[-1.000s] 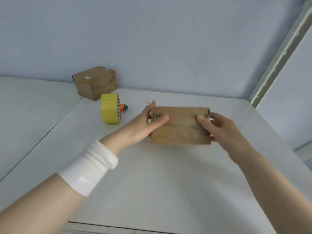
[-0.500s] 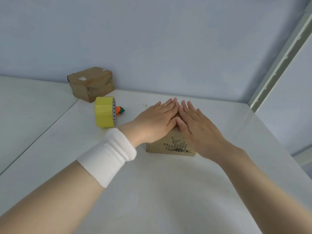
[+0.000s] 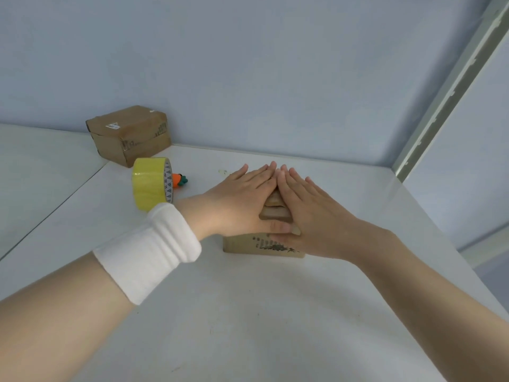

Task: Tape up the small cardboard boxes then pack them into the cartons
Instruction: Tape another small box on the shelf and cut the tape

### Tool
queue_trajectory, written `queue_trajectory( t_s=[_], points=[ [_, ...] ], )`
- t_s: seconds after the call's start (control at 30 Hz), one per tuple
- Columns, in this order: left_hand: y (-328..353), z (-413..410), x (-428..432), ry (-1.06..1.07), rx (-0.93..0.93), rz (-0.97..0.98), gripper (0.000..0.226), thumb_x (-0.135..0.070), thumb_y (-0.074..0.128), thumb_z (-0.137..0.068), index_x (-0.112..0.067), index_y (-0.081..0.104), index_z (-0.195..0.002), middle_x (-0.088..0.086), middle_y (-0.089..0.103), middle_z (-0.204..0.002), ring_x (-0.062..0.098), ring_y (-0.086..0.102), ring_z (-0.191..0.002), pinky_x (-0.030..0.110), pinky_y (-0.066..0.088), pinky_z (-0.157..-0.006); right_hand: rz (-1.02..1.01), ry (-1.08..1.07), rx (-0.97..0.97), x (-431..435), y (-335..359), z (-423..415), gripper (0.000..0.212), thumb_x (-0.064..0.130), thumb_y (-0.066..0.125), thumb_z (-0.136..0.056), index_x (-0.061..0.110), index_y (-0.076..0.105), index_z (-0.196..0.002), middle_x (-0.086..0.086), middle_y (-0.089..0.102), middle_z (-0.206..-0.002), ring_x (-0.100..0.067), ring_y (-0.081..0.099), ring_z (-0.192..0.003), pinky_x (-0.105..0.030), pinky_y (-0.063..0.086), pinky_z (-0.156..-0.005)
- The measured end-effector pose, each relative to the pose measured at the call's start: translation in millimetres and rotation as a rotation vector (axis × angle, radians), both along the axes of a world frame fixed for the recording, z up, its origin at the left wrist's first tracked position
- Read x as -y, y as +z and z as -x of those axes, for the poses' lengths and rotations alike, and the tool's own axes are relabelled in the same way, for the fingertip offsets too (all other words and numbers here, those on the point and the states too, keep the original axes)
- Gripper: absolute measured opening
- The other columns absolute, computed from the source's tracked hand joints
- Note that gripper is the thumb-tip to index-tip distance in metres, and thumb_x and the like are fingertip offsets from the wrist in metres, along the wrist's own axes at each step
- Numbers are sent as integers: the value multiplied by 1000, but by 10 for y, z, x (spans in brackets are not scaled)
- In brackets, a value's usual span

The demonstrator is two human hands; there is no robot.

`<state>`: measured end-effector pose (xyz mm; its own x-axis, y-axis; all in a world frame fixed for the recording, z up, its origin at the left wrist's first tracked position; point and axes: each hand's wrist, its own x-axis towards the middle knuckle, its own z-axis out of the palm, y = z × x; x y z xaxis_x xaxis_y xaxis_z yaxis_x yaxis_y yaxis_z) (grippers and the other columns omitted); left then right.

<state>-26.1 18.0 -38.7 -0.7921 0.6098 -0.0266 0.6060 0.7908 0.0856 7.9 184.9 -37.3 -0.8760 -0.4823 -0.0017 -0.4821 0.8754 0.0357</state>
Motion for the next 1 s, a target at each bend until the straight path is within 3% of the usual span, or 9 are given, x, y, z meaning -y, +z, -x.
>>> queue_trajectory(
  t_s=[0.13, 0.2, 0.33, 0.4, 0.47, 0.6, 0.77, 0.9, 1.0],
  points=[
    [-19, -2, 87, 42, -39, -66, 102, -75, 46, -72, -26, 1, -150, -2, -7, -159, 9, -8, -144, 37, -8, -116, 180, 9, 24, -89, -20, 26, 95, 51, 56, -84, 16, -4, -150, -6, -6, -159, -24, -10, -145, -34, -4, -117],
    [-22, 9, 209, 101, 50, -172, 100, -70, 57, -69, -37, 6, -148, -10, -2, -158, 9, -3, -144, 36, 2, -117, 321, -48, 85, -173, -23, 51, 98, 50, 67, -77, 25, 5, -150, -1, 4, -157, -22, 4, -145, -39, 11, -118],
    [-48, -85, 289, 125, 103, -431, 99, -57, 76, -61, -44, 22, -143, -19, 24, -137, 5, 27, -130, 18, 25, -100, 567, -63, 40, -195, -83, -67, 97, 36, 82, -65, 25, 28, -145, 2, 22, -144, -13, 30, -131, -26, 31, -108],
    [-48, -232, 247, 76, -16, -468, 99, -53, 79, -60, -42, 26, -142, -17, 27, -131, 7, 29, -126, 18, 26, -98, 665, -64, -11, -210, -128, -262, 99, 34, 82, -65, 26, 25, -146, 3, 19, -145, -9, 26, -133, -15, 28, -107],
    [-34, -426, 208, -1, -178, -461, 99, -53, 80, -58, -40, 29, -142, -14, 29, -131, 10, 31, -124, 22, 34, -90, 862, -133, 51, -266, -131, -555, 106, 51, 76, -65, 34, 11, -148, 18, 11, -147, 3, 20, -134, -8, 26, -103],
    [30, -802, 183, -165, -309, -534, 101, -51, 80, -54, -34, 33, -142, -9, 30, -132, 16, 34, -123, 40, 52, -83, 1333, -397, 233, -340, -50, -1194, 123, 80, 62, -47, 44, -3, -145, 19, 19, -152, -1, 32, -134, -31, 38, -103],
    [21, -1239, 123, -437, -379, -559, 95, -51, 73, -56, -32, 32, -140, -5, 29, -134, 16, 33, -123, 39, 57, -63, 1535, -483, 358, -295, -44, -1898, 102, 48, 67, -65, 36, 8, -148, 8, 61, -127, -13, 60, -114, -45, 45, -101],
    [-48, -1524, -79, -587, -219, -586, 99, -51, 77, -58, -35, 27, -142, -3, 23, -141, 17, 29, -129, 42, 55, -82, 1550, -641, 200, -292, -121, -2489, 72, 36, 68, -65, 26, 45, -132, 1, 66, -117, -14, 65, -104, -35, 54, -90],
    [-120, -1770, -325, -708, 81, -676, 96, -67, 64, -64, -43, 14, -142, -13, 5, -150, 4, 14, -140, 22, 32, -107, 1576, -734, 85, -374, -247, -2987, 65, 38, 70, -61, 23, 53, -122, -2, 66, -116, -18, 63, -107, -35, 52, -90]
  ],
)
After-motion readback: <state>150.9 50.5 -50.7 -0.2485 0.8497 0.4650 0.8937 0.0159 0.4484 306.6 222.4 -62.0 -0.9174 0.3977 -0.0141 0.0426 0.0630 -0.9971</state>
